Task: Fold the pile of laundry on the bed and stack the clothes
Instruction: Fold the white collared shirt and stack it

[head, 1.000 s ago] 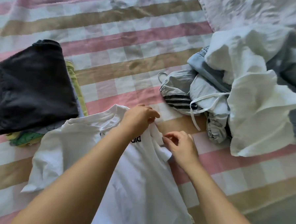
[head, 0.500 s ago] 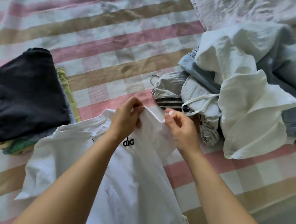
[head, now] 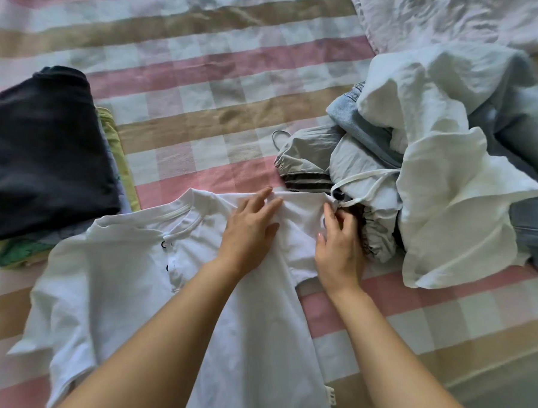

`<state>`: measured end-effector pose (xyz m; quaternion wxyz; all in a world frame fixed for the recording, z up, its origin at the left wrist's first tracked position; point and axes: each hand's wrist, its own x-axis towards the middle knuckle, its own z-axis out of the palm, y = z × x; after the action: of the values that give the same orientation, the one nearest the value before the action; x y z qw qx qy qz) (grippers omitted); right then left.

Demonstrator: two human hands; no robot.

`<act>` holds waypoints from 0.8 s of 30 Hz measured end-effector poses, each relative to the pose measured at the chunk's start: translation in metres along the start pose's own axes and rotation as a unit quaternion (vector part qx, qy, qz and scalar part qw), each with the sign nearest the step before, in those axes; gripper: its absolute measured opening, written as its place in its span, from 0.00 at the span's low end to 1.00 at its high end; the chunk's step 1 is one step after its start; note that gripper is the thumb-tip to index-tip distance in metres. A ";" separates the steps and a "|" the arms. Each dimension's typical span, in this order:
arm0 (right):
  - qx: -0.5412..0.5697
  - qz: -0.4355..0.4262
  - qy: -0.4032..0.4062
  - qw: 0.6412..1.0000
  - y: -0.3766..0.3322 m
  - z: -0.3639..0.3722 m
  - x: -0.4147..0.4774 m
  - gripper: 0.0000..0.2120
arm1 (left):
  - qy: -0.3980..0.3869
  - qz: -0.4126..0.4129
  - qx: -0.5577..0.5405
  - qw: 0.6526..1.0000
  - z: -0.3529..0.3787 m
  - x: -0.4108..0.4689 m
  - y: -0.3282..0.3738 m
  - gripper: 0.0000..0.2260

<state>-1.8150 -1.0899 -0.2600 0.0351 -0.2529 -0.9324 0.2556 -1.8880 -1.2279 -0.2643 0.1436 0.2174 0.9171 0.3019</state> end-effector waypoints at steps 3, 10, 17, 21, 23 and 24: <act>0.006 -0.037 0.053 0.998 0.004 0.001 -0.014 0.19 | 0.020 -0.004 -0.007 1.000 -0.004 -0.013 0.000 0.19; -0.039 0.042 0.026 0.998 -0.003 0.000 -0.033 0.21 | 0.221 -0.071 -0.109 0.967 -0.048 -0.068 -0.020 0.12; 0.139 -0.130 -0.029 0.981 -0.106 0.027 -0.113 0.15 | 0.363 -0.200 -0.185 0.891 -0.095 -0.173 -0.083 0.10; 0.176 -0.175 -0.137 0.959 -0.168 0.060 -0.153 0.14 | 0.385 -0.272 -0.177 0.864 -0.111 -0.215 -0.123 0.13; 0.167 -0.188 -0.165 0.954 -0.187 0.075 -0.168 0.14 | 0.369 -0.313 -0.167 0.859 -0.116 -0.229 -0.142 0.13; 0.162 -0.192 -0.179 0.951 -0.194 0.082 -0.174 0.14 | 0.349 -0.336 -0.166 0.859 -0.118 -0.234 -0.150 0.13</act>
<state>-1.7673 -1.3566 -0.2235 -0.0432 -0.0098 -0.9003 0.4329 -1.7793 -1.5081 -0.2346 -0.0594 -0.2507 0.8609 0.4388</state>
